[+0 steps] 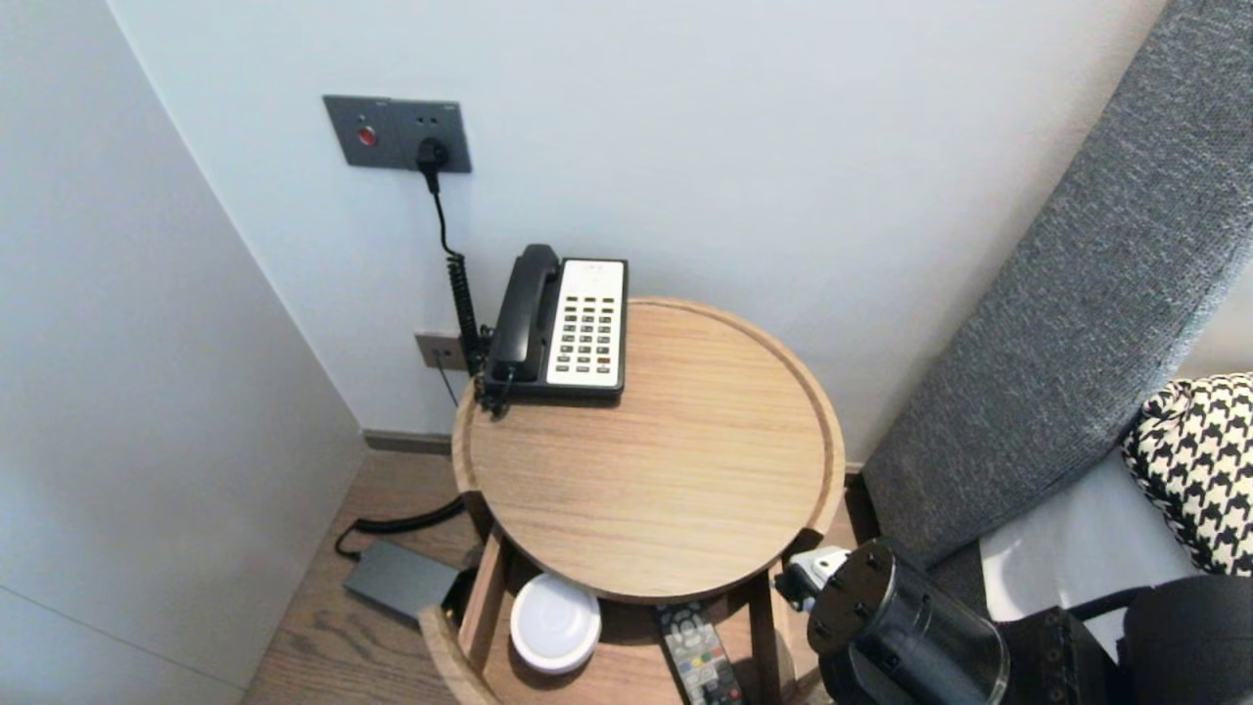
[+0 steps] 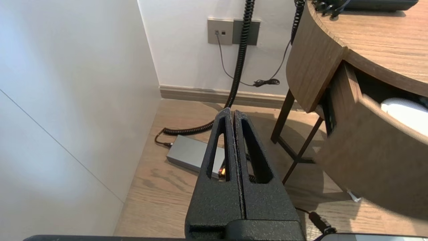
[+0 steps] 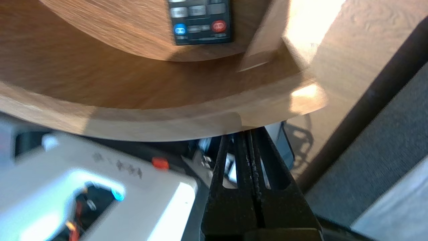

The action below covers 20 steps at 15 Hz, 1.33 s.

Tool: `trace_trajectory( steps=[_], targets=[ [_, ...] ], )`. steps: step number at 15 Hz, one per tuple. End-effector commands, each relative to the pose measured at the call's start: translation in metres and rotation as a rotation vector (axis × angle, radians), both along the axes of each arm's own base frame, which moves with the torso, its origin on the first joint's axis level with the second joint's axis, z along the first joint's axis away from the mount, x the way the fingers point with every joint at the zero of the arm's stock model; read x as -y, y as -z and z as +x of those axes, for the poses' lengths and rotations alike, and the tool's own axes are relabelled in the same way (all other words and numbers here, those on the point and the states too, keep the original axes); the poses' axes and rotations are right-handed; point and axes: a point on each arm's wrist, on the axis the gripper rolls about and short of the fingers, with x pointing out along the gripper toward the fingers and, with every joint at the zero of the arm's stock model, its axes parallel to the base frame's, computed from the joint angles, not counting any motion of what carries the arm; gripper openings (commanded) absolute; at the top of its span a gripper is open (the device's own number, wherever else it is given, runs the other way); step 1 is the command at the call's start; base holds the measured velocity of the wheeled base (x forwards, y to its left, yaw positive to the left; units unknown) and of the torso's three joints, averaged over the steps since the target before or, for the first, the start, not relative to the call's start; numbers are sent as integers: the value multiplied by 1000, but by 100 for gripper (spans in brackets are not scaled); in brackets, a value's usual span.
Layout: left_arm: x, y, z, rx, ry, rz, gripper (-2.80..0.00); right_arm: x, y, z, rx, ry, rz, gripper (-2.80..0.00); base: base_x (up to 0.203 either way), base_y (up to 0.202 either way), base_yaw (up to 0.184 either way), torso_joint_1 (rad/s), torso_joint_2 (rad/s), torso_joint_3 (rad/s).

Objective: Close the nightstand drawer

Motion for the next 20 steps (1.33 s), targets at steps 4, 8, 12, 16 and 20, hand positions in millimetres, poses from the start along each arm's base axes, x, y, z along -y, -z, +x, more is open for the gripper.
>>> trace_trajectory(
  steps=[4, 8, 12, 16, 20],
  targets=[
    [0, 3, 1, -8, -1, 0, -280, -5, -5, 30, 24, 69, 15, -280, 0, 0, 0, 0, 0, 0],
    [0, 3, 1, -8, -1, 0, -280, -9, -11, 49, 49, 116, 35, -280, 0, 0, 0, 0, 0, 0],
    [0, 3, 1, -8, -1, 0, -280, -13, -16, 56, 83, 146, 37, -280, 0, 0, 0, 0, 0, 0],
    [0, 3, 1, -8, -1, 0, -280, -6, -17, 62, 94, 185, 35, -280, 0, 0, 0, 0, 0, 0],
    [0, 3, 1, -8, -1, 0, -280, -3, -12, 58, 79, 182, 18, -280, 0, 0, 0, 0, 0, 0]
  ],
)
